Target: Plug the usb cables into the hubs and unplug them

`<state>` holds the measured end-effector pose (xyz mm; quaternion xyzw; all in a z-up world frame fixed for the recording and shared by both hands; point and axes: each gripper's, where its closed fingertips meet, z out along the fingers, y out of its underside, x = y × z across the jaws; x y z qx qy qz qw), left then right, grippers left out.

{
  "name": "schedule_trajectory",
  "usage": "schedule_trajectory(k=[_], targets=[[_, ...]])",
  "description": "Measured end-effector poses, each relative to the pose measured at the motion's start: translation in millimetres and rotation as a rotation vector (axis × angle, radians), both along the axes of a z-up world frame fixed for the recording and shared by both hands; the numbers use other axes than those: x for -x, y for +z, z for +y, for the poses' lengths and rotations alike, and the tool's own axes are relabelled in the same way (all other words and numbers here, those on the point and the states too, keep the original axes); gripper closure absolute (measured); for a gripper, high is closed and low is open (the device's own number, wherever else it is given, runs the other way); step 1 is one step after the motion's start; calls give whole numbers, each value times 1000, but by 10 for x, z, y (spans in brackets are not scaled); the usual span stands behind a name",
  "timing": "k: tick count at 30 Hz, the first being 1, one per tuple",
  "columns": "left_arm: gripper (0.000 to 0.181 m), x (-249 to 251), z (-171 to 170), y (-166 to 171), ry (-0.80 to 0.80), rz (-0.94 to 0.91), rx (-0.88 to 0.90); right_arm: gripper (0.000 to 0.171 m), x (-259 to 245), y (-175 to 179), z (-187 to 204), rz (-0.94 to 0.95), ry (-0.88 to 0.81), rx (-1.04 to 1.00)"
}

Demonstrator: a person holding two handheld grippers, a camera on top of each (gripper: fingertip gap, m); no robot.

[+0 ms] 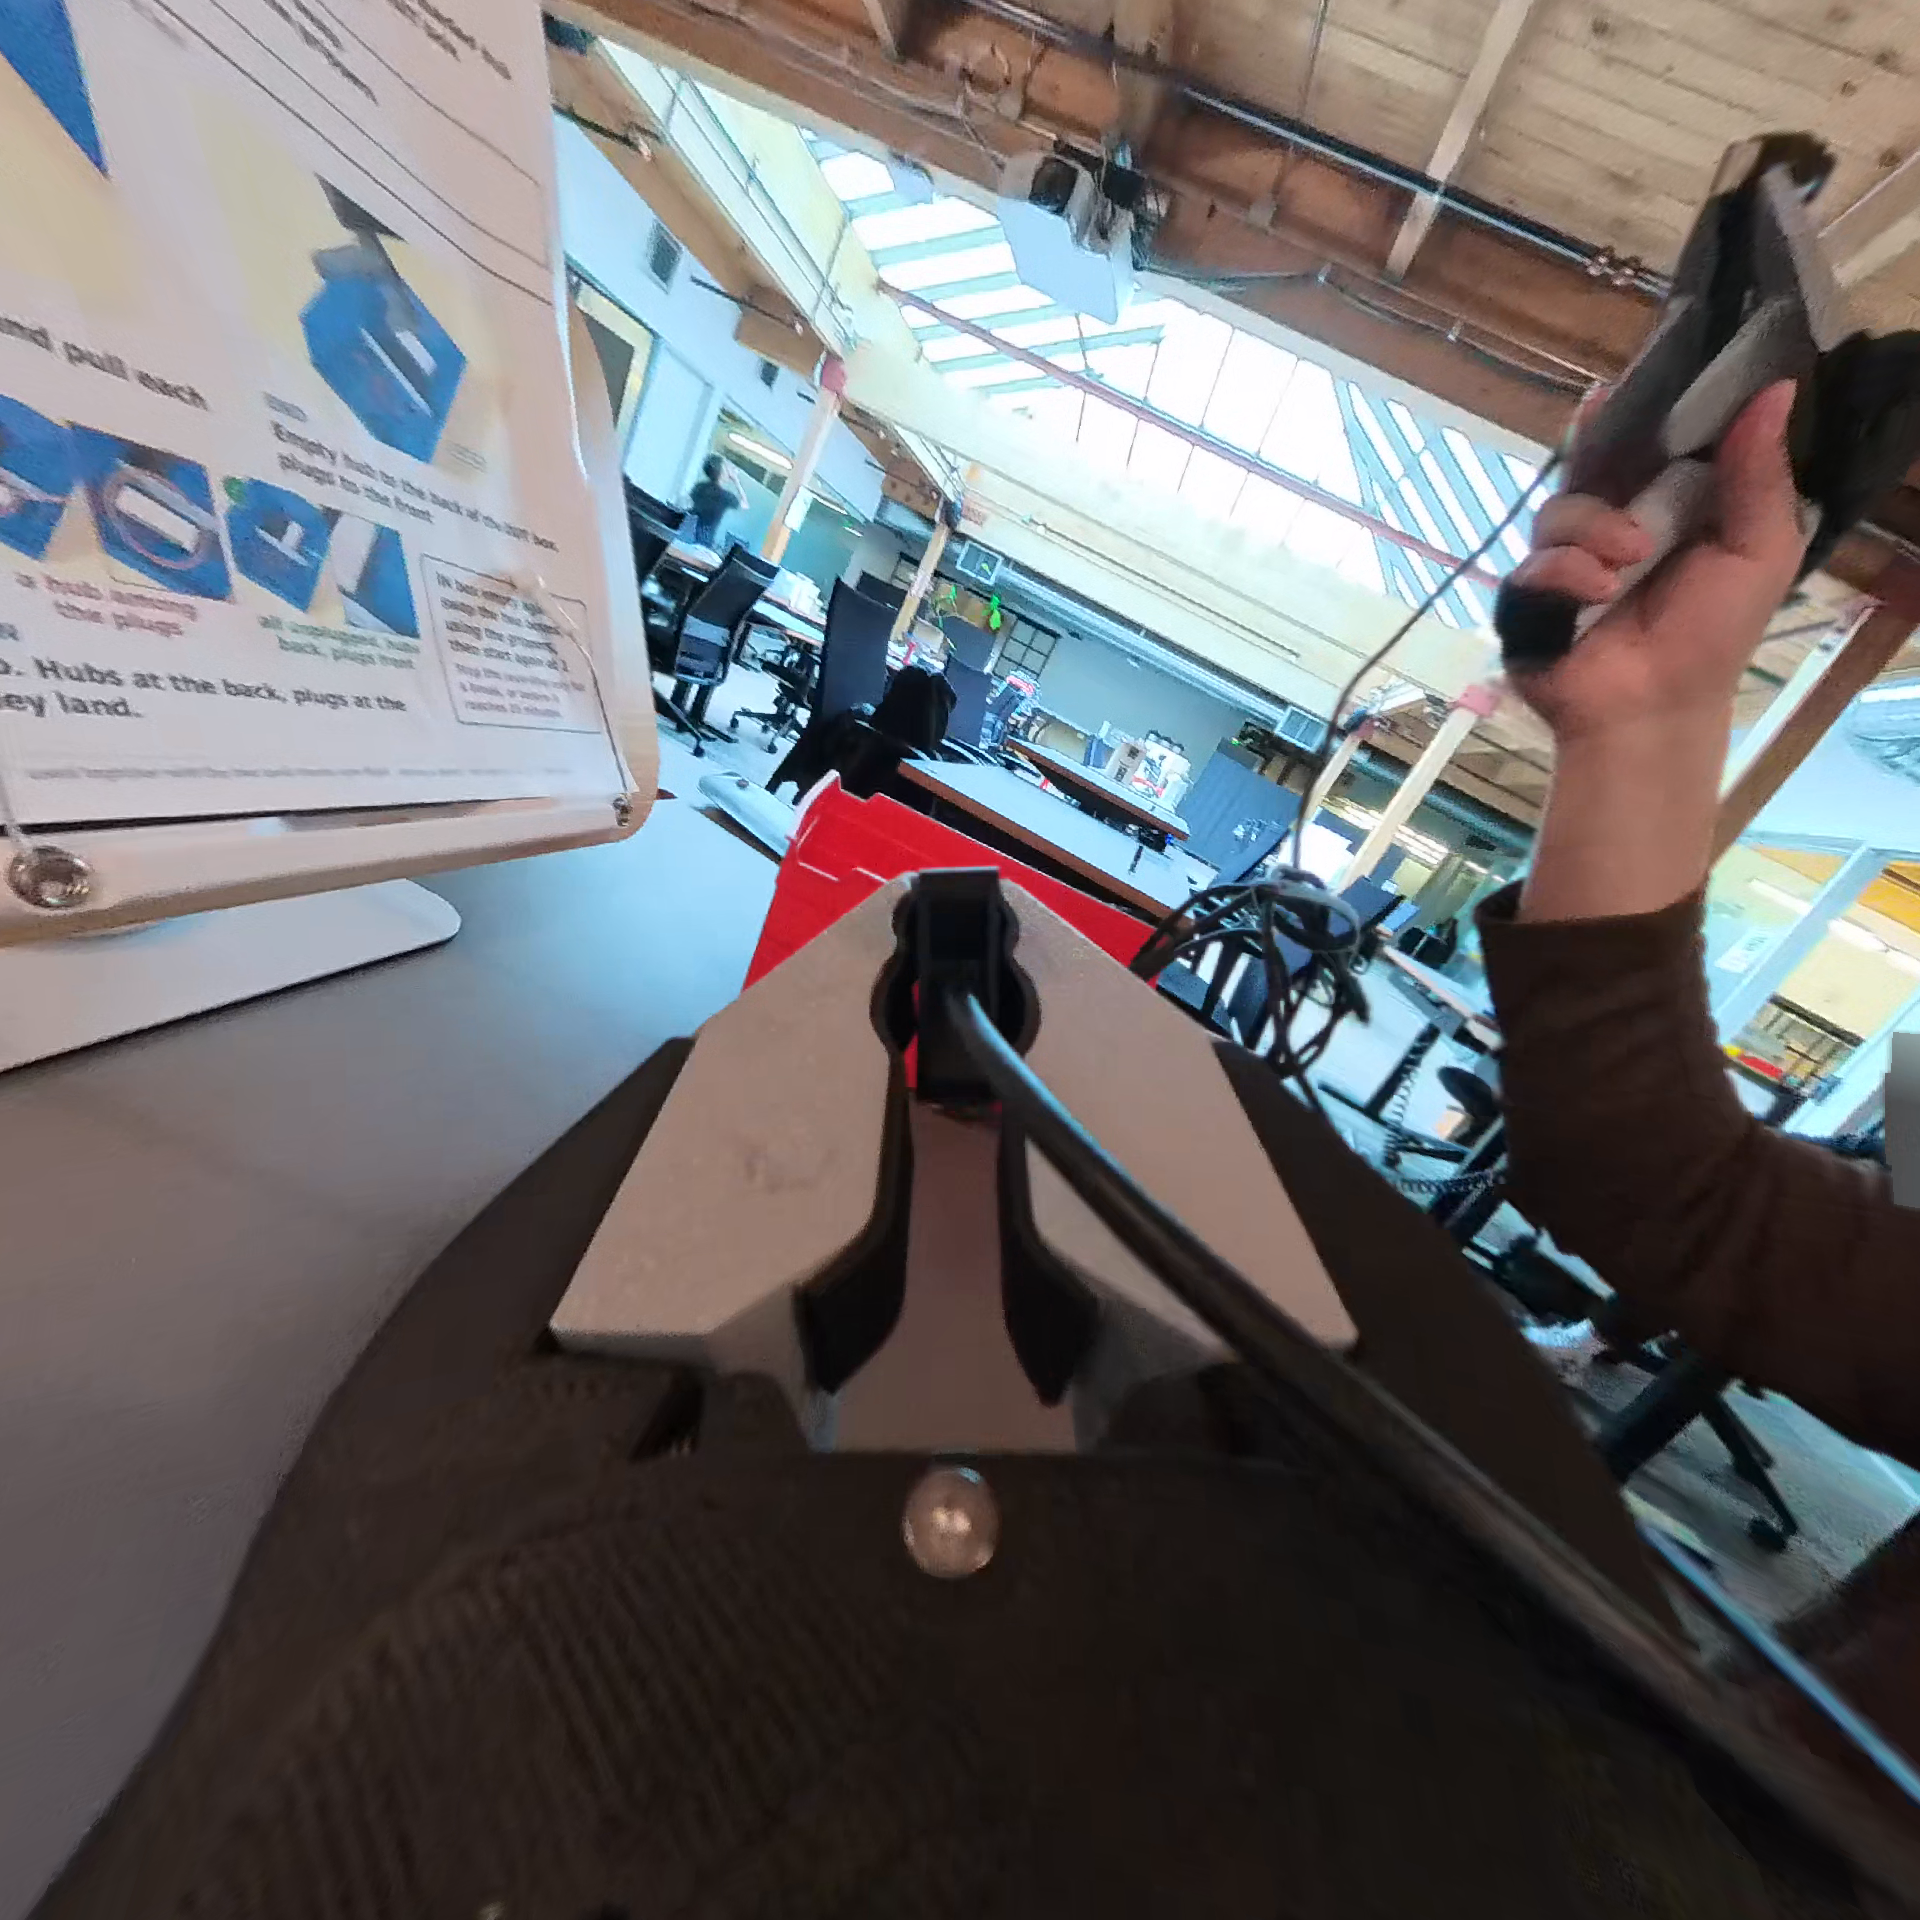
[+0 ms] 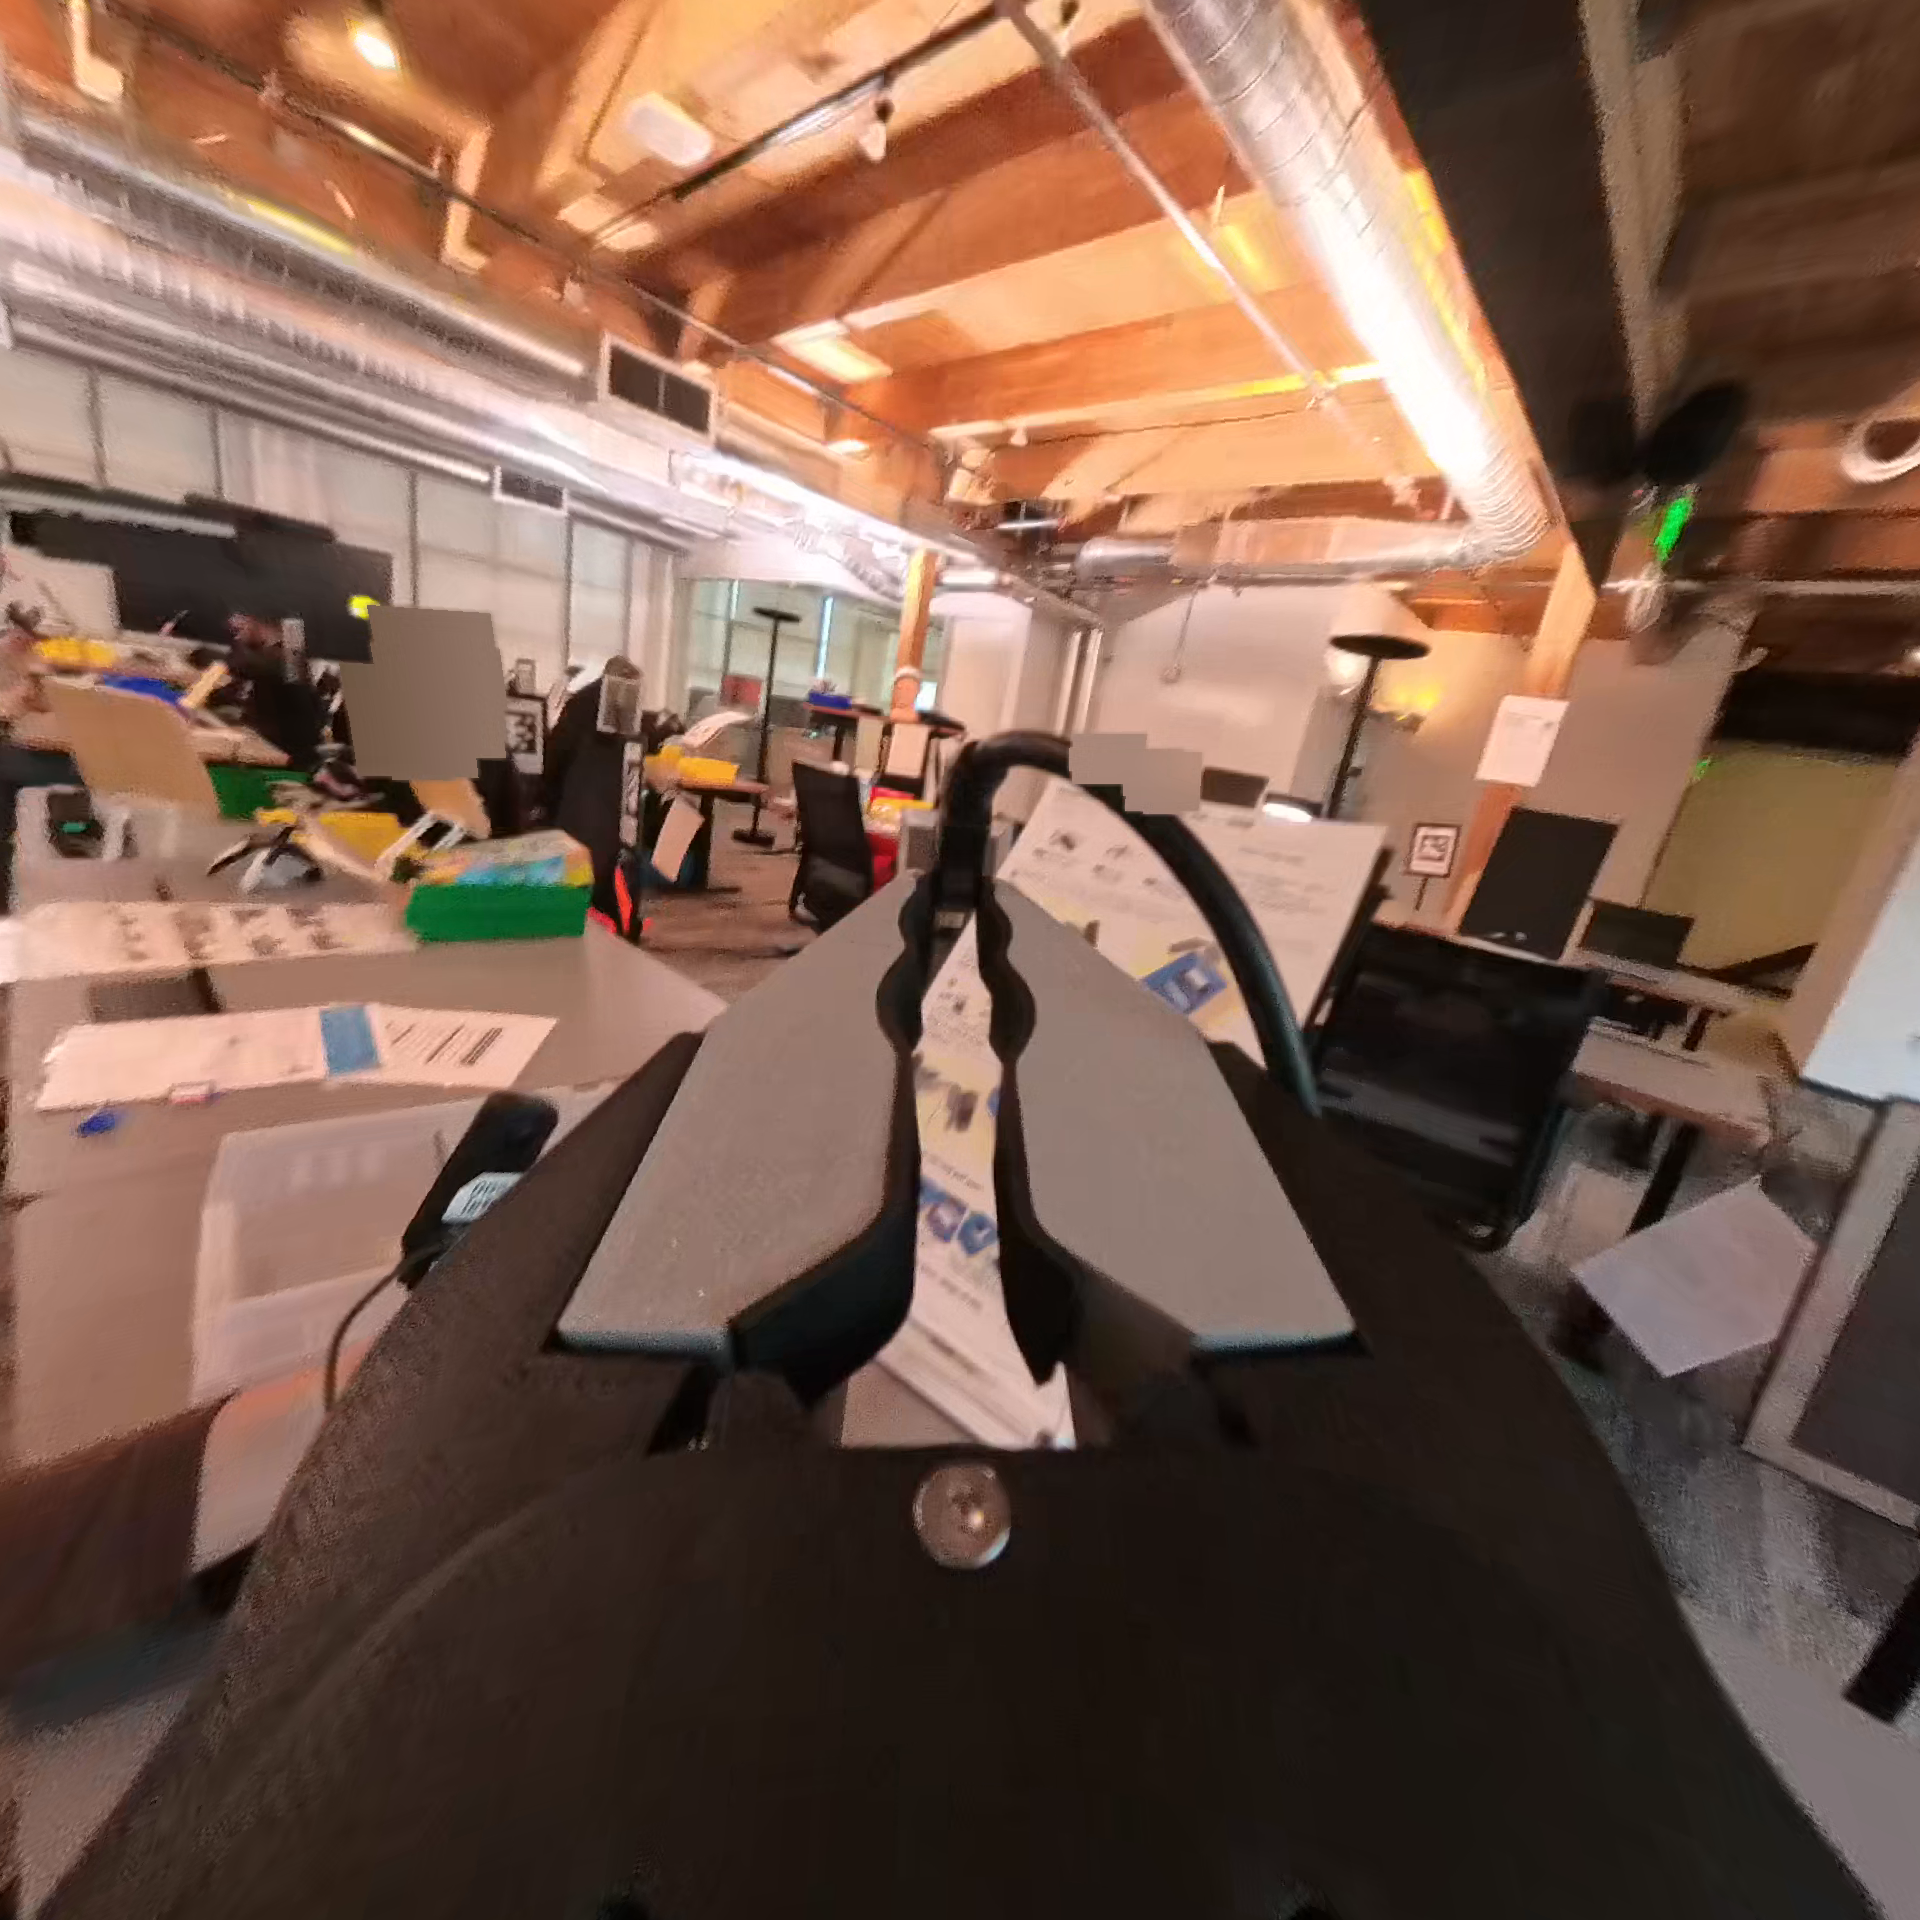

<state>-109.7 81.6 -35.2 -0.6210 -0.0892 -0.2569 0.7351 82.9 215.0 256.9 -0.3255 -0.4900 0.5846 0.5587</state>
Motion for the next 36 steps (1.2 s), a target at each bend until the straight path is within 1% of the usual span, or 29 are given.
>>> schedule_trajectory(k=[2,3,5,7,9,10,11,13,14,15,18,19,20,21,22,23,25,26,28,30,31,32,34,36], targets=[[173,89,0,-41,36,-30,13,166,-286,332,205,134,-36,42],[173,157,-14,-59,65,-44,16,167,-453,480,293,192,-20,79],[173,278,-54,-66,130,-44,17,167,-662,641,470,203,3,129],[173,340,-131,36,167,-71,-44,167,-887,770,757,243,-87,139],[173,349,-251,222,143,-164,-172,167,-1159,855,949,293,-95,170],[173,345,-286,286,132,-182,-206,167,-1189,806,959,248,-57,176],[174,343,-310,327,134,-184,-231,167,-1108,655,904,134,1,166],[174,279,-308,372,95,-191,-256,167,-870,55,602,-258,207,139],[174,211,-273,373,59,-179,-243,166,-859,-177,466,-371,286,133],[174,145,-222,358,45,-151,-219,166,-902,-273,368,-393,334,133],[174,-117,-105,367,-13,-37,-173,166,-1307,-288,-121,-399,634,134],[174,-194,-82,379,-27,12,-159,167,-1375,-341,-209,-420,654,116],[173,-239,-61,402,-29,41,-137,167,-1376,-445,-236,-459,613,92],[173,-281,-62,509,-41,37,-137,167,-1363,-581,-235,-511,564,65],[174,-348,-102,732,-79,22,-173,166,-1347,-712,-218,-552,528,54],[173,-398,-163,1030,-111,4,-215,166,-1320,-829,-182,-582,502,75],[173,-435,-326,1758,-126,27,-291,166,-1281,-1133,-100,-662,476,120],[173,-425,-420,2145,-116,50,-322,166,-1253,-1289,-14,-688,437,130],[173,-313,-611,2844,-39,110,-353,166,-1224,-1538,258,-705,335,178],[173,-122,-828,3359,49,132,-360,166,-1339,-1571,629,-627,239,253],[173,-21,-937,3511,89,139,-345,166,-1471,-1511,840,-556,196,296],[173,74,-1029,3582,127,156,-313,167,-1634,-1445,1054,-486,150,330],[173,294,-1184,3560,230,187,-231,167,-1952,-1403,1411,-421,30,342],[173,529,-1451,3584,327,181,-239,167,-2235,-1372,1714,-389,-127,333]])
